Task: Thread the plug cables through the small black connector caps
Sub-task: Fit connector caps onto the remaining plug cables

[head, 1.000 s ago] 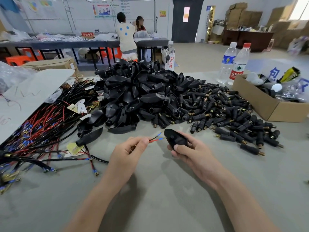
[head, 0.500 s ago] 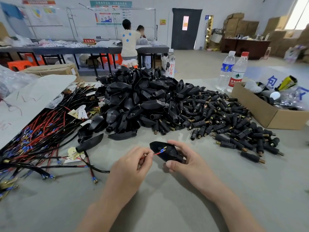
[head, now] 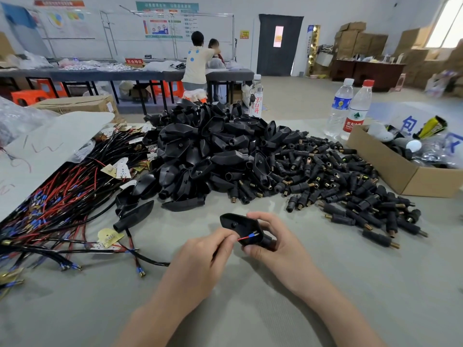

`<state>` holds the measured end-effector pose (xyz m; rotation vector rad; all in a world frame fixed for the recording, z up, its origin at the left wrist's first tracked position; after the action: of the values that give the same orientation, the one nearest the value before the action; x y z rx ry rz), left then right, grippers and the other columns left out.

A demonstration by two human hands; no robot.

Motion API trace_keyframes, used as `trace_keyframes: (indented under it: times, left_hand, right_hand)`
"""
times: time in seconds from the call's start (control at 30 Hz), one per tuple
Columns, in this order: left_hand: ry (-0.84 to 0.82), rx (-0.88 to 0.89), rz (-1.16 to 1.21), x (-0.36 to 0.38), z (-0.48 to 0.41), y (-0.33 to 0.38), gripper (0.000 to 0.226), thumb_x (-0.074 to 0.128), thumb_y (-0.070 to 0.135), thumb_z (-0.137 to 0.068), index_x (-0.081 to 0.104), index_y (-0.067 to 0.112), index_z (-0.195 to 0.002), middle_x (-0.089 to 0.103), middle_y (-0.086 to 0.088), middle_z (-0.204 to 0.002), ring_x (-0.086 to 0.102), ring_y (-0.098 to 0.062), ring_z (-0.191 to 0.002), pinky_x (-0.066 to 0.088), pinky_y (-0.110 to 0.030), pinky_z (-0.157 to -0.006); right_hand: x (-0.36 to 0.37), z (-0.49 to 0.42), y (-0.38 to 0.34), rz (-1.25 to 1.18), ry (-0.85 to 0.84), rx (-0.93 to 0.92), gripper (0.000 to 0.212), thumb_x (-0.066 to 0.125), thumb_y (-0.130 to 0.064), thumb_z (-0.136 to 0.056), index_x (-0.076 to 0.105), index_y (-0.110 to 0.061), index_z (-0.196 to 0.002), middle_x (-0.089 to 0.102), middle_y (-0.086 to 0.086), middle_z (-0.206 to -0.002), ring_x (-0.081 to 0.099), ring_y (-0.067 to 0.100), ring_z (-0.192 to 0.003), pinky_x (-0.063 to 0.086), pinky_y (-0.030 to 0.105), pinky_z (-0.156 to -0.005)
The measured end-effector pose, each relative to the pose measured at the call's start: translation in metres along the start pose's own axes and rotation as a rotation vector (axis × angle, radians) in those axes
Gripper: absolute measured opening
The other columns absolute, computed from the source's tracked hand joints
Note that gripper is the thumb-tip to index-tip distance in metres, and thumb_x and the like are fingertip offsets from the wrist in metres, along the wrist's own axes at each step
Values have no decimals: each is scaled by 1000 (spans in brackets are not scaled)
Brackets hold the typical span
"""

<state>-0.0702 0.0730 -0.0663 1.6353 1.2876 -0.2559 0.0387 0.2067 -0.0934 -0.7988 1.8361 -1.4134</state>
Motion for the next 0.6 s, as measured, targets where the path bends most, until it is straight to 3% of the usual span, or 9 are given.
trace_keyframes:
  times: [0.17,0.3,0.4,0.53,0.6]
  left_hand:
    - [-77,-5,-53,5,2,0,21,41,48,-98,58,36,-103,50,19,-61,47,-7,-57,38,-30,-54]
    - [-9,62,-105,0,2,6,15,46,42,-99,60,36,-99,53,22,-80,52,-3,-67,48,-33,-57]
    - [63,114,-197,-6,1,11,23,45,42,-99,66,33,-97,49,15,-82,42,2,-63,42,-24,-47]
    - [143,157,-224,-11,-1,13,24,51,38,-96,72,26,-96,49,14,-84,40,2,-66,35,-19,-46]
    - [140,132,-215,-10,-1,11,22,55,37,-95,73,24,-96,48,14,-86,42,0,-67,35,-19,-48]
  right_hand:
    - [3,1,-2,38,-35,-14,54,76,-11,-86,58,-44,-124,68,-14,-118,68,10,-107,53,23,-90]
    - [4,2,-4,22,-54,-7,54,78,-19,-80,58,-49,-121,70,-9,-116,68,11,-107,52,23,-90]
    - [5,2,-3,-2,-54,27,47,76,-32,-76,51,-48,-112,72,-7,-113,68,11,-102,52,24,-85]
    - [1,3,-2,43,-17,17,42,71,-18,-85,53,-45,-112,71,-10,-113,64,15,-88,55,34,-82]
    - [1,4,-4,121,-5,-3,44,70,-16,-87,55,-50,-109,71,-17,-113,66,13,-91,55,28,-82]
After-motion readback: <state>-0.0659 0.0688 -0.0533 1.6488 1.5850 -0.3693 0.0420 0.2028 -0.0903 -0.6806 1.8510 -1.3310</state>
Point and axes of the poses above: each hand's wrist, its own z-axis away from the middle knuckle, its own x-axis out of the palm, y = z × x, the point moved 5 cm from there along -z, towards the middle knuckle
